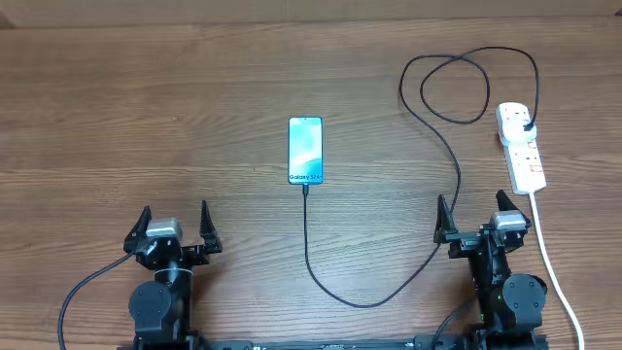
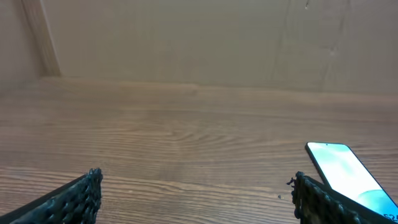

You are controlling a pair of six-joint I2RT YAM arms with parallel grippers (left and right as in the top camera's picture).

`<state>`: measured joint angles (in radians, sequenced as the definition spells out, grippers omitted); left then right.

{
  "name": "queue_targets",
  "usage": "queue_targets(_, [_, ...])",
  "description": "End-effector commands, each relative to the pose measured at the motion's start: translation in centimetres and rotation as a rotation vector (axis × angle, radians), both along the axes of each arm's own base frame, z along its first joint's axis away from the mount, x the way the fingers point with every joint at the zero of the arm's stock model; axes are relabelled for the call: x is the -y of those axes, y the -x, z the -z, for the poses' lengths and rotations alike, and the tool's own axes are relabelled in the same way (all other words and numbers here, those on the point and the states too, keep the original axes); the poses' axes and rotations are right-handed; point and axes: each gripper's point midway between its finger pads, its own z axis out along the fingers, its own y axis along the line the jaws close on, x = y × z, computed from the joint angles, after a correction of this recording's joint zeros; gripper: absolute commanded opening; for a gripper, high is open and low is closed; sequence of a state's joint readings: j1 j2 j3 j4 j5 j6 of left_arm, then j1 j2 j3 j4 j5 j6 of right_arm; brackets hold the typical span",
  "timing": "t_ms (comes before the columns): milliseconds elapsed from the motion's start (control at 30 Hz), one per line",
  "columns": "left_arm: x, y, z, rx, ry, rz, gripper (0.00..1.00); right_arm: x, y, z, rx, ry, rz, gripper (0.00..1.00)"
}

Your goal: Plug charger to phone and switch on socket

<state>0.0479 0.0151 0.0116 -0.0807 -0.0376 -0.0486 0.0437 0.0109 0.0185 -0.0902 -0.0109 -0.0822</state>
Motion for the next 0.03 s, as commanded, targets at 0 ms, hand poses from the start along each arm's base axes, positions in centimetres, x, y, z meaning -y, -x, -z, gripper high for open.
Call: queue_targets(0, [0.05,0.0,-0.05,0.008,-0.019,0.006,1.0,0.28,-0.03,0.17,0.003,-0.003,0.015,1.0])
